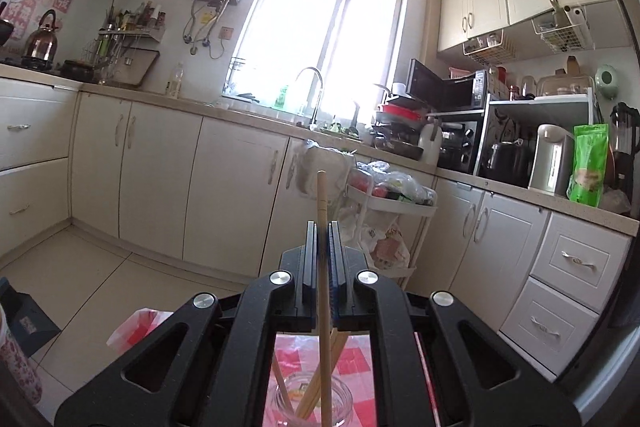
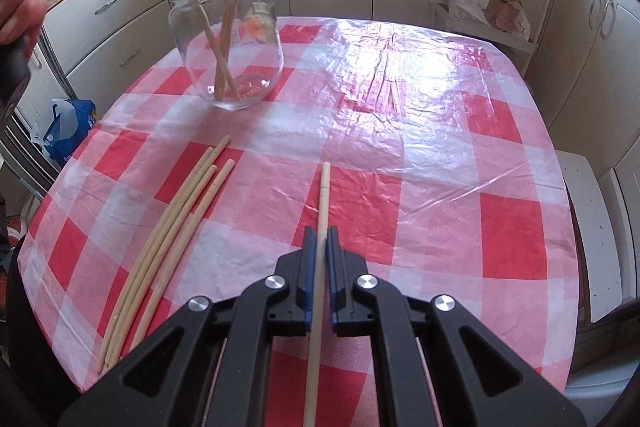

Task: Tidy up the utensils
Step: 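Lift both held chopsticks and carry them above the glass jar mouth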

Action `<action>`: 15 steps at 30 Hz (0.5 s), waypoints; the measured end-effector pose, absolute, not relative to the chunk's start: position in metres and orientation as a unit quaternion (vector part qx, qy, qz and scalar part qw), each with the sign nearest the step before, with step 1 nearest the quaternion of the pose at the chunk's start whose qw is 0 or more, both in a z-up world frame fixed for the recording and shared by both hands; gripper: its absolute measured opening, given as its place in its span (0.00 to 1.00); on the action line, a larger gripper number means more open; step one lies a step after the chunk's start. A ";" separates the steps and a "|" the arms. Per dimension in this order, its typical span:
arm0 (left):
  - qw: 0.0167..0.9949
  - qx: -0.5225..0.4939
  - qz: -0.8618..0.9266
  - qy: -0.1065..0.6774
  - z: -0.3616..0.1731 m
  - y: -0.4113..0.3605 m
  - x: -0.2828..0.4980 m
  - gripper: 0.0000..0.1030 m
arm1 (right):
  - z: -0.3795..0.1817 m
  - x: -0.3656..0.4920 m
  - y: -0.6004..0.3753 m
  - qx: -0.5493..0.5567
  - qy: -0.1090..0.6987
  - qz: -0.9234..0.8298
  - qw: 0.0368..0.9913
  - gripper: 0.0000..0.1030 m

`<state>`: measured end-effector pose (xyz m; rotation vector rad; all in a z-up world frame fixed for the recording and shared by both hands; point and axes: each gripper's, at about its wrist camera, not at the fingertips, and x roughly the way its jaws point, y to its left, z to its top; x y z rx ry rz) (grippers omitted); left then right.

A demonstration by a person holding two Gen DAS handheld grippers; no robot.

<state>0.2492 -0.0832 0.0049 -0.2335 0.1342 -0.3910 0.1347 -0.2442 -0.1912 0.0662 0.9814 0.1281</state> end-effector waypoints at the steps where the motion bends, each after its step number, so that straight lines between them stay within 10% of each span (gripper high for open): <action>1: 0.973 -0.119 -0.189 0.062 0.004 -0.085 0.254 0.05 | -0.192 0.135 -0.245 0.034 0.469 0.063 0.880 0.06; 15: 0.983 -0.091 -0.158 0.036 -0.032 -0.115 0.291 0.05 | -0.192 0.140 -0.257 0.085 0.470 0.077 0.875 0.06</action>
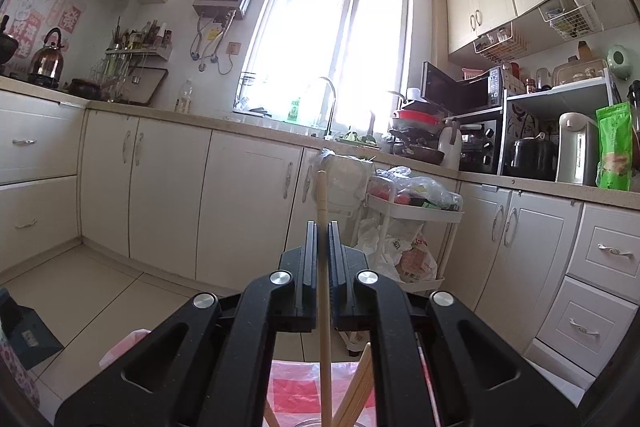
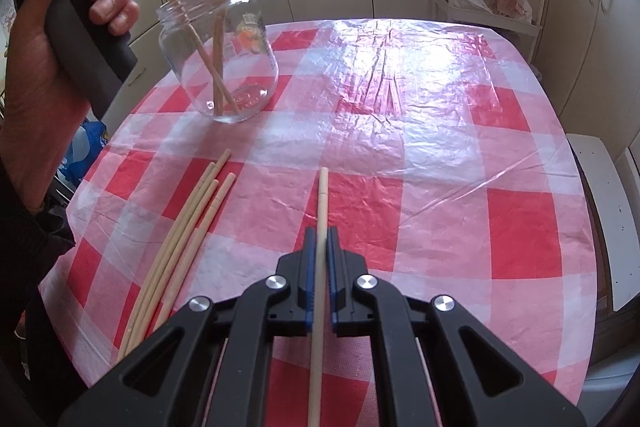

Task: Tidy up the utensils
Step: 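Lift both held chopsticks and carry them above the glass jar mouth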

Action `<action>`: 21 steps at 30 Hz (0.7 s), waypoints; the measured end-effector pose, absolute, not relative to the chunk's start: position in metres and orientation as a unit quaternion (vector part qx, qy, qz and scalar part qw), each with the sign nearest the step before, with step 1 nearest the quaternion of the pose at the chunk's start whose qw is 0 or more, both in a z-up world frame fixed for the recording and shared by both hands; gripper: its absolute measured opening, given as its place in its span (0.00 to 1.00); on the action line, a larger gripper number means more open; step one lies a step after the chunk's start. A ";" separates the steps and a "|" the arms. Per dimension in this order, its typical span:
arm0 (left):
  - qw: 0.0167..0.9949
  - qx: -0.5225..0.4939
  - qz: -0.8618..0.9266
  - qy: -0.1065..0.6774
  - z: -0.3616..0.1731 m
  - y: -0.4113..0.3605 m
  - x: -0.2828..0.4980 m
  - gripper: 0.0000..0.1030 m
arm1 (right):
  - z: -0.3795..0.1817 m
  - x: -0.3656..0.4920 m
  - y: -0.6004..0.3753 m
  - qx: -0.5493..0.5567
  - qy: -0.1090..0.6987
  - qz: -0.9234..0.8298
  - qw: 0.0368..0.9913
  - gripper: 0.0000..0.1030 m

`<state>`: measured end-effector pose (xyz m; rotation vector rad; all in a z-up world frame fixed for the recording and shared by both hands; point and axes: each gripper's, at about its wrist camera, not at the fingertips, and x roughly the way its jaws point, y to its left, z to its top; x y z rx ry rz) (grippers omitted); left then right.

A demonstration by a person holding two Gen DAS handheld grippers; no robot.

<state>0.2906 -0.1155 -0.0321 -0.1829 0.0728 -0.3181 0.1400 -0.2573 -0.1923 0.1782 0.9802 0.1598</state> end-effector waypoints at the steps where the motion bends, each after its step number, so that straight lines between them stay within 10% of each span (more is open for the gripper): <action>1: 0.983 -0.089 -0.157 0.039 -0.036 -0.115 0.291 0.05 | -0.192 0.140 -0.258 0.089 0.469 0.077 0.875 0.06; 21: 0.970 0.018 -0.189 0.152 -0.085 -0.116 0.250 0.06 | -0.192 0.137 -0.288 0.226 0.444 0.098 0.862 0.06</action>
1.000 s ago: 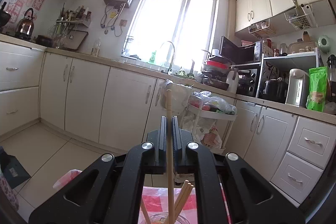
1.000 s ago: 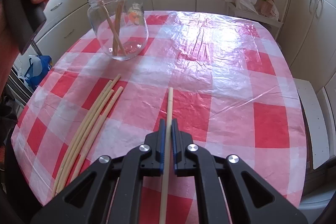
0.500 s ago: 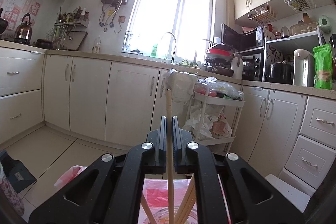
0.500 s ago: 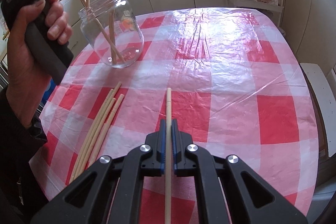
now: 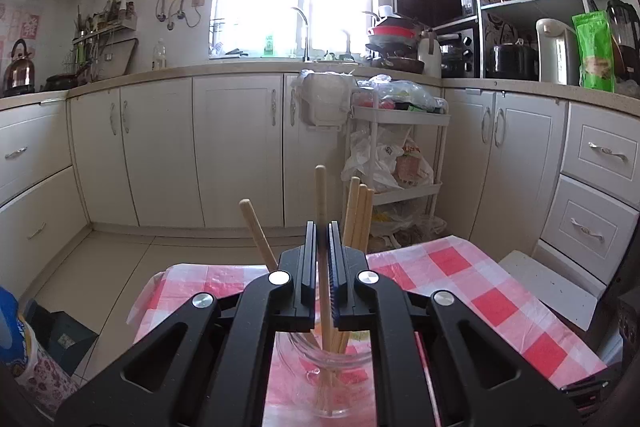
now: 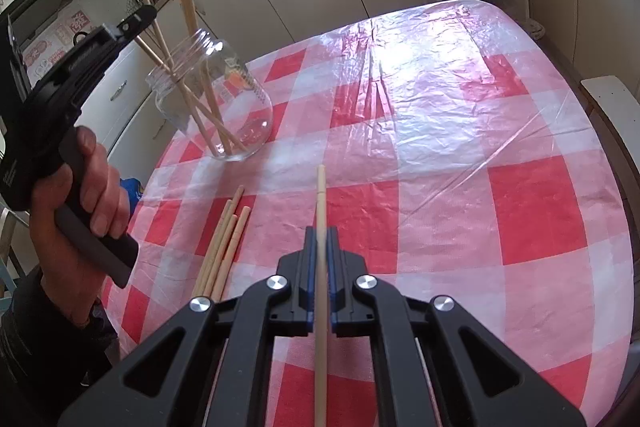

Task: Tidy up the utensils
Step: 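Lift both held chopsticks and carry them above the glass jar mouth, then lower the right chopstick into the jar while the left releases its chopstick inside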

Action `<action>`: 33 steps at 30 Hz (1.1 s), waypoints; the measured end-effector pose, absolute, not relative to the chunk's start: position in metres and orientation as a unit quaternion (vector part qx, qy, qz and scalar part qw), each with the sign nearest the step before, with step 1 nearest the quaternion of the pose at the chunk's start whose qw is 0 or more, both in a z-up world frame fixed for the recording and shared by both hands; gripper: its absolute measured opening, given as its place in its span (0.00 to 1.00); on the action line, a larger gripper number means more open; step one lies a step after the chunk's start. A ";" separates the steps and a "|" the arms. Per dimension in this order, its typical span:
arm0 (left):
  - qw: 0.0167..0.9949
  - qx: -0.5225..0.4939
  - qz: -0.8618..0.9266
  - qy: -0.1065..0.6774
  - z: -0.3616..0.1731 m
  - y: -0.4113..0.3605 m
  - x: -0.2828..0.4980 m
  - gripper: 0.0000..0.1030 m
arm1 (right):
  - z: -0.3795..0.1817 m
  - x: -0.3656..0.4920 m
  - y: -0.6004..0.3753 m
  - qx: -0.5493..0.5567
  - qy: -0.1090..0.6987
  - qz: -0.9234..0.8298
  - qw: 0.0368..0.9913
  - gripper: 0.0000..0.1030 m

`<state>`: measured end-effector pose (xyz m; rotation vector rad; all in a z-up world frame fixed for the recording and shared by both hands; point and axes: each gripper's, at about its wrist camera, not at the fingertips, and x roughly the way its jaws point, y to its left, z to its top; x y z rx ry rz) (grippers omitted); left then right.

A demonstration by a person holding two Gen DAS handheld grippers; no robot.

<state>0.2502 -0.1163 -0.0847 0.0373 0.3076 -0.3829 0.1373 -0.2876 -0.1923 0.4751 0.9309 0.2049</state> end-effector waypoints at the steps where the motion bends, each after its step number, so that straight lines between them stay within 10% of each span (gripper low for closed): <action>1: 0.969 0.021 -0.190 0.156 -0.084 -0.115 0.246 0.07 | -0.192 0.136 -0.290 0.237 0.439 0.100 0.861 0.06; 7: 0.971 -0.006 -0.175 0.161 -0.083 -0.088 0.209 0.41 | -0.185 0.130 -0.301 0.283 0.401 0.113 0.864 0.06; 33: 0.929 -0.217 -0.157 0.256 -0.161 -0.005 0.198 0.63 | -0.017 0.205 -0.250 0.232 0.085 0.073 0.966 0.06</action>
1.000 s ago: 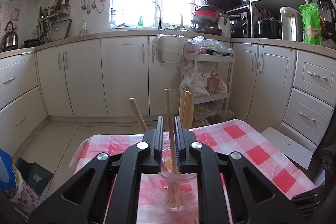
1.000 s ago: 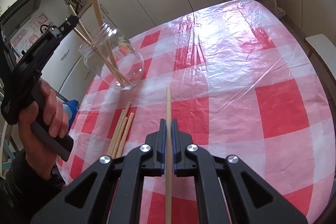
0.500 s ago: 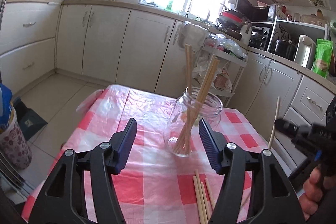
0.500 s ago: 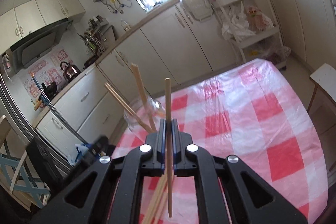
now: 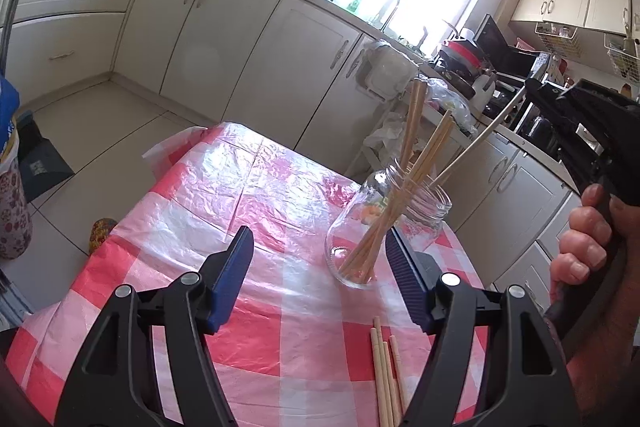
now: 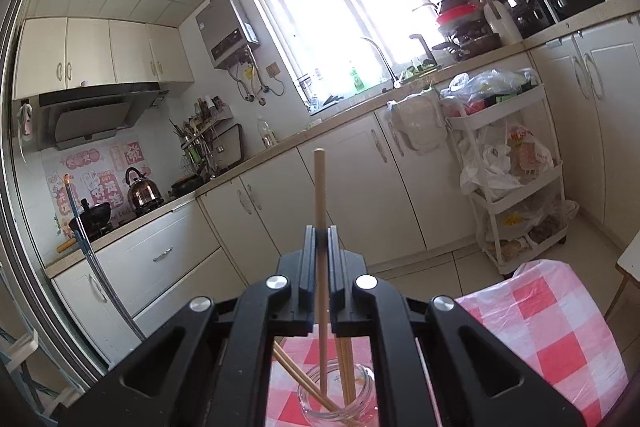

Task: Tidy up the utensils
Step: 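Lower the right chopstick into the jar while the left releases its chopstick inside, then move both open grippers back to the chopsticks on the cloth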

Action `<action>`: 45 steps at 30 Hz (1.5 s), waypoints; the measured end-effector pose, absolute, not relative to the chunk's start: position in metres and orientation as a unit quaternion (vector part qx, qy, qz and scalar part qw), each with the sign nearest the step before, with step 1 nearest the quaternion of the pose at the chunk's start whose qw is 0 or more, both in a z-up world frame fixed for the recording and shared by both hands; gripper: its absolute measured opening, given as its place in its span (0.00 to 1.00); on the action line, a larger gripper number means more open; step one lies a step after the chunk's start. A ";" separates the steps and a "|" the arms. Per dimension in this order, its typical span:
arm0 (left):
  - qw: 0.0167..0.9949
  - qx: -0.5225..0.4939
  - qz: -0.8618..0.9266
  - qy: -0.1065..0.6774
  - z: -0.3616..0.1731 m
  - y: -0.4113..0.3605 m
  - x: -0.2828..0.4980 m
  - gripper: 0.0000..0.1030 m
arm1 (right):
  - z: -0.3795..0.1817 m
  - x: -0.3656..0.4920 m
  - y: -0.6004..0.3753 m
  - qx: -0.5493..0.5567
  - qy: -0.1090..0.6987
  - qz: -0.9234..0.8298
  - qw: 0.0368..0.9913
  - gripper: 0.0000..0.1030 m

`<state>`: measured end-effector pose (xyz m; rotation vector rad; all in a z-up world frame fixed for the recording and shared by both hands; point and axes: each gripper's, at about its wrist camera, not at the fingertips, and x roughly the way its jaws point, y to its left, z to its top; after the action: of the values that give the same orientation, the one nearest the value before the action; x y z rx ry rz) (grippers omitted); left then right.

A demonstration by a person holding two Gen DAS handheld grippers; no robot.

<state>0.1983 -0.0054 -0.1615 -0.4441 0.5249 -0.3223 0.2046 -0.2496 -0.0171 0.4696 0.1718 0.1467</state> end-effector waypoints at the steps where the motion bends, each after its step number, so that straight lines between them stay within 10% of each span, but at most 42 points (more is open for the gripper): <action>1: 0.928 -0.216 -0.160 0.256 -0.162 -0.006 0.198 0.63 | -0.017 0.208 -0.249 0.230 0.084 0.070 0.967 0.06; 45: 0.909 -0.104 -0.166 0.367 -0.160 -0.039 0.164 0.72 | -0.183 0.113 -0.187 0.017 0.471 0.050 0.881 0.25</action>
<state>0.1640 -0.0385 -0.1603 -0.2141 0.7575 -0.3433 0.1127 -0.1872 -0.1829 0.0361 0.9816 0.1039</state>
